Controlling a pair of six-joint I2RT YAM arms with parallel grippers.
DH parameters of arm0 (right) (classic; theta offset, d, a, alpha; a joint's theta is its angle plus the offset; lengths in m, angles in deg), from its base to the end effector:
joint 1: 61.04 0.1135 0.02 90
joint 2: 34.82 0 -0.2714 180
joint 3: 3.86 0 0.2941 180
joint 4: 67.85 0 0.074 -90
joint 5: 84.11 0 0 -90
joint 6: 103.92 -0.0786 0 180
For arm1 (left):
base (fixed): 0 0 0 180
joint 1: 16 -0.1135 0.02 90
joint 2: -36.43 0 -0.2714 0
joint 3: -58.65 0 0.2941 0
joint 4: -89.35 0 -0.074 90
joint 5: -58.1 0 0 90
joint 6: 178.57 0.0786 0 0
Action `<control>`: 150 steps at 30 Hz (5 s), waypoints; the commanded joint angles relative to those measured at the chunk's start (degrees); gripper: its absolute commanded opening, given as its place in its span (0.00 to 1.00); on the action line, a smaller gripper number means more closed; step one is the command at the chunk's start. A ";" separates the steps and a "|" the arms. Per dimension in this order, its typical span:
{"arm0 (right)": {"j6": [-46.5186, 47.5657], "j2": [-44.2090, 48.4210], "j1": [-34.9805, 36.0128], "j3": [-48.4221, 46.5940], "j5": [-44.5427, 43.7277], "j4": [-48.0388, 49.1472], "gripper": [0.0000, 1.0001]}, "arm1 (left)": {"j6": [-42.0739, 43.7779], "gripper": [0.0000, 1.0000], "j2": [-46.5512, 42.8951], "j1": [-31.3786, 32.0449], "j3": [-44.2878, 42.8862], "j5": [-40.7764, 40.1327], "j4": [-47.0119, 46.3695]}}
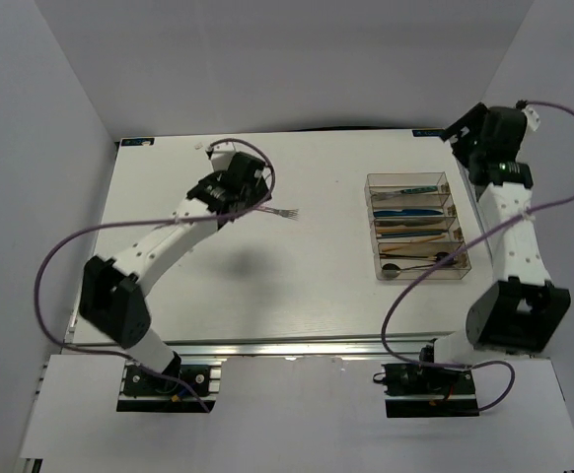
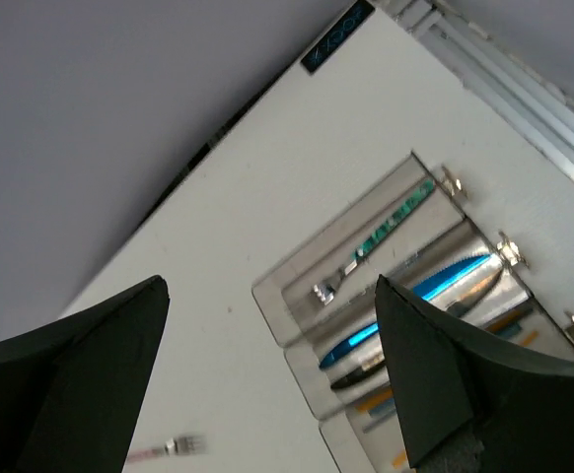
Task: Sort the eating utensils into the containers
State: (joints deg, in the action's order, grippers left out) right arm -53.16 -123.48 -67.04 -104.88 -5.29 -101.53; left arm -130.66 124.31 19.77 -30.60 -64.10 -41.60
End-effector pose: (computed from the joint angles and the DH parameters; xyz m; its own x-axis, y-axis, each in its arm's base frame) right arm 0.4377 -0.0613 0.3928 -0.1016 0.6347 -0.7661 0.4473 0.7170 0.5347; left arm 0.3479 -0.1990 0.2879 -0.5816 -0.2800 -0.7637 -0.2511 0.9548 -0.1589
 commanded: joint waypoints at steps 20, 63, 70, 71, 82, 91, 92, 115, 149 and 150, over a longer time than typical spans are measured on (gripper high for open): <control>10.24 19.58 11.80 35.82 18.47 4.86 0.89 | -36.84 0.98 43.71 -7.64 -37.96 -6.82 20.93; -7.84 13.52 19.00 53.20 44.51 38.42 0.86 | 12.46 0.00 10.93 4.47 15.50 46.59 -36.03; -20.77 17.28 21.38 57.43 23.86 33.70 0.80 | 13.44 0.00 5.47 7.91 23.85 58.48 -50.01; -20.78 17.82 21.47 57.96 23.49 34.21 0.79 | 13.35 0.00 5.38 8.00 24.03 59.01 -50.63; -23.24 17.04 25.51 57.00 23.49 35.97 0.69 | 14.31 0.00 10.30 9.23 19.47 61.47 -49.23; -24.83 14.66 29.64 57.43 22.87 39.31 0.24 | 17.03 0.00 11.97 9.23 14.19 59.98 -43.78; -25.18 14.40 29.82 57.61 23.13 39.75 0.18 | 17.21 0.00 11.97 9.23 13.15 59.89 -43.35; -23.87 -3.96 -2.34 24.24 13.64 22.45 0.00 | 20.37 0.98 -30.46 7.56 23.66 -8.49 -5.81; -14.02 -20.51 -7.54 -0.05 15.76 13.74 0.60 | 18.44 0.98 -51.31 7.56 33.26 -10.50 -8.36; -12.97 -19.37 -7.54 0.13 13.31 13.13 0.69 | 17.83 0.98 -51.05 7.56 33.18 -11.99 -8.10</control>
State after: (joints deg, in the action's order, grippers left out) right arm -68.86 -149.47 -74.43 -103.48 12.43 -87.59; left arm -112.43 73.10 27.09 2.89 -74.49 -49.41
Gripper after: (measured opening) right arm 0.662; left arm 0.979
